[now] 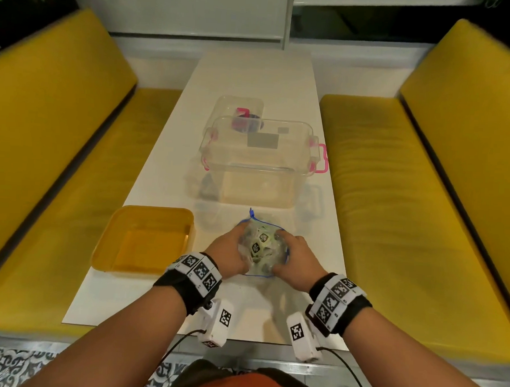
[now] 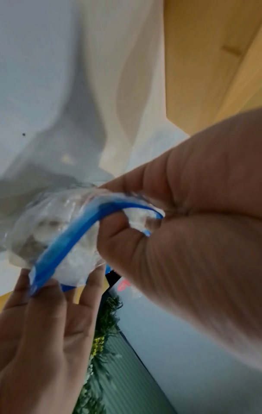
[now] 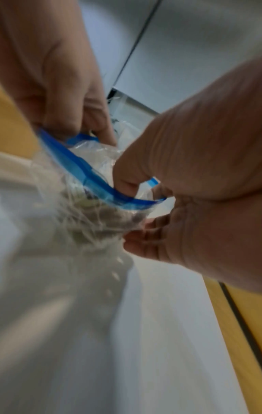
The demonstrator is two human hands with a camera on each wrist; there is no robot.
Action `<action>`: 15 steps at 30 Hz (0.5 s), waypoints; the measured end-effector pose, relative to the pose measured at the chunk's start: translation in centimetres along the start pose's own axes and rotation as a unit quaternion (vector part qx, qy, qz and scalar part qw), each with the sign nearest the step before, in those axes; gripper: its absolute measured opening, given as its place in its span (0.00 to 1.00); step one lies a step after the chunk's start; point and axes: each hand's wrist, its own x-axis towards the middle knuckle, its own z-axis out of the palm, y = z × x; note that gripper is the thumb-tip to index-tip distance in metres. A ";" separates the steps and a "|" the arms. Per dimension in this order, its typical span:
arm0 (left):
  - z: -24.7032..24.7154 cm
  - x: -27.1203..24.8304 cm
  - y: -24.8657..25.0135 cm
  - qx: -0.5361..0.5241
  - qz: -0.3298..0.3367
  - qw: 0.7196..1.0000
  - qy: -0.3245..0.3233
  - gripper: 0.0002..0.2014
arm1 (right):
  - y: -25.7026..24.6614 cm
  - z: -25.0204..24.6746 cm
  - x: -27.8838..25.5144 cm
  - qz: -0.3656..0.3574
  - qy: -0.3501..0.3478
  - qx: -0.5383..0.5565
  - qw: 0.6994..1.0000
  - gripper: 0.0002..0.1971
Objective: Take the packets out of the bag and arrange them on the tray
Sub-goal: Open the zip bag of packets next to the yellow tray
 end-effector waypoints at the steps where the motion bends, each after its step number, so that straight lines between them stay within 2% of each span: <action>1: -0.1 0.1 0.0 -0.005 -0.002 1.000 0.006 0.46 | -0.2 -0.2 0.2 -0.005 -0.002 0.004 1.000 0.41; 5: -0.3 0.5 0.0 0.018 -0.030 0.998 0.053 0.31 | -0.5 -0.6 1.0 -0.003 -0.030 0.005 1.000 0.40; 8: -0.4 1.1 -0.4 0.037 -0.066 0.996 0.052 0.26 | -0.6 -0.8 1.5 0.004 -0.065 -0.001 0.998 0.43; 12: -0.9 1.8 0.8 -0.046 -0.114 0.990 0.069 0.16 | -1.1 -1.3 2.2 -0.003 -0.096 -0.005 0.995 0.46; 15: -1.3 2.5 1.3 -0.030 -0.107 0.990 0.090 0.18 | -1.6 -1.5 2.2 -0.042 -0.116 -0.009 0.992 0.47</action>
